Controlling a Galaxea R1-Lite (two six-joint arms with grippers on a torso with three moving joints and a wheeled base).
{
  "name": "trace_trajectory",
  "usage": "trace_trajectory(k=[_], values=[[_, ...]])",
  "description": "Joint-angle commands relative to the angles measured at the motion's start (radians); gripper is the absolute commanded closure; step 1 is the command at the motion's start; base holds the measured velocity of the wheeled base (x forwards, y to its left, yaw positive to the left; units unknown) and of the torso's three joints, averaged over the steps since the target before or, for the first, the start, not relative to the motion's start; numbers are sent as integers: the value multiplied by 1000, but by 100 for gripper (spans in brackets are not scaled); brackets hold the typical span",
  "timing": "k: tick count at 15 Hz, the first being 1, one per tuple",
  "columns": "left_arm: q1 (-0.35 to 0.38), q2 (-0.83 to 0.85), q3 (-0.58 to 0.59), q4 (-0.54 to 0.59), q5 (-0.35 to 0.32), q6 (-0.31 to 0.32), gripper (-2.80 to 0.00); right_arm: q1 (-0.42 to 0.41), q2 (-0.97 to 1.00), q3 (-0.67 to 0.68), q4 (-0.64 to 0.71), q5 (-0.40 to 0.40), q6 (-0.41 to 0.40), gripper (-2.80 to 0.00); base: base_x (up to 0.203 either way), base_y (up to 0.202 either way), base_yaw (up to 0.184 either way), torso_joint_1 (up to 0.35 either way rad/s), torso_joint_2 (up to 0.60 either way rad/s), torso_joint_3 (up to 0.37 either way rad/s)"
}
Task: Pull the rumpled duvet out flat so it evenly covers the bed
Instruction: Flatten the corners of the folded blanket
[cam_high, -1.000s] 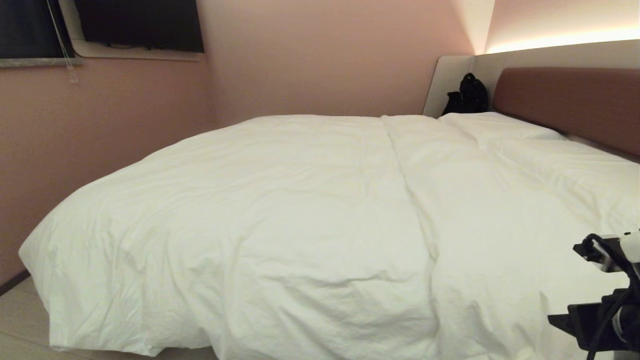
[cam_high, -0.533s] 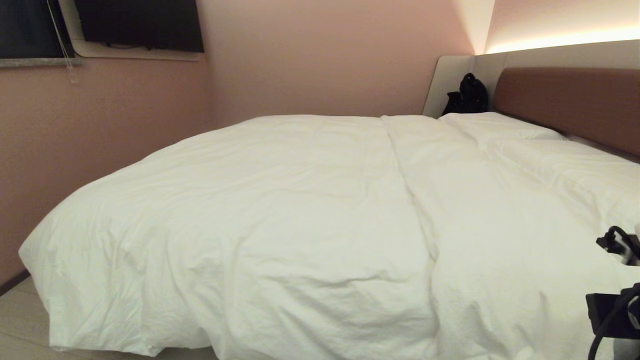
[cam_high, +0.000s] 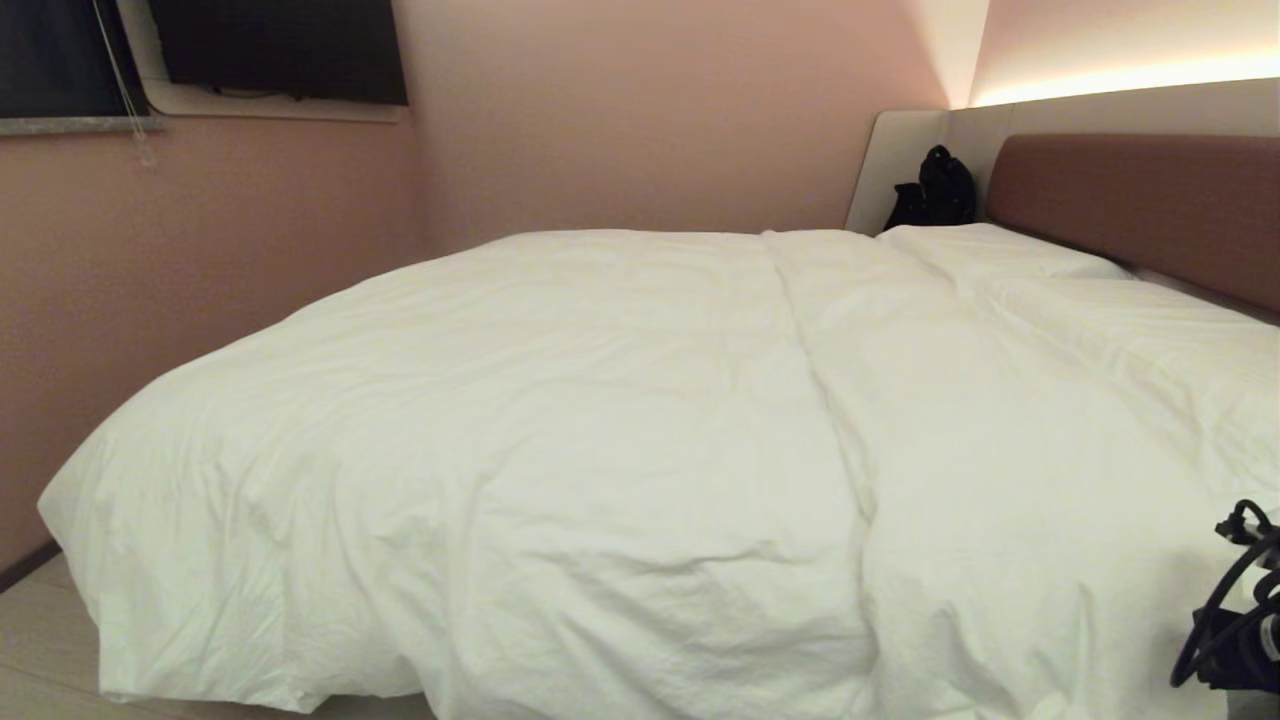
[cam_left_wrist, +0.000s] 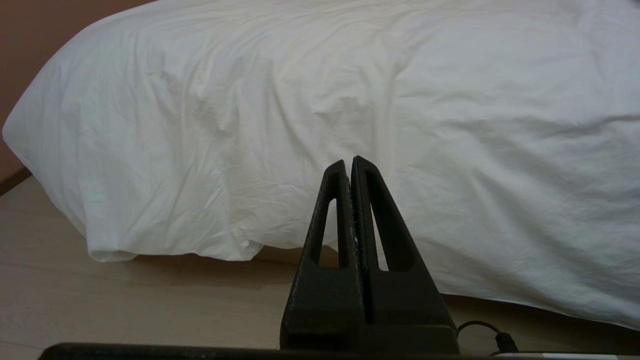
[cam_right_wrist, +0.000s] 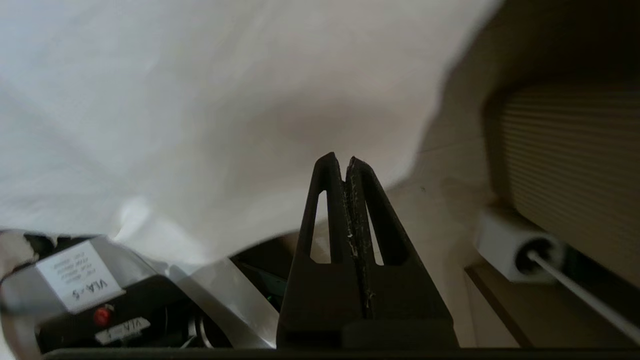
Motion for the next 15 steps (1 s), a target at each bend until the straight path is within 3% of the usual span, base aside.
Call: trace_trajectory(k=[1, 3, 6, 10, 15], values=[[0, 0, 0, 0, 0, 0, 0, -32, 150, 7, -287, 215, -126, 0, 0, 0, 0, 0, 0, 0], [0, 0, 0, 0, 0, 0, 0, -49, 217, 10, -376, 301, -160, 0, 0, 0, 0, 0, 0, 0], [0, 0, 0, 0, 0, 0, 0, -63, 322, 11, -504, 334, -207, 0, 0, 0, 0, 0, 0, 0], [0, 0, 0, 0, 0, 0, 0, -94, 446, -44, -608, 314, -295, 0, 0, 0, 0, 0, 0, 0], [0, 0, 0, 0, 0, 0, 0, -222, 519, -78, -613, 273, -440, 0, 0, 0, 0, 0, 0, 0]])
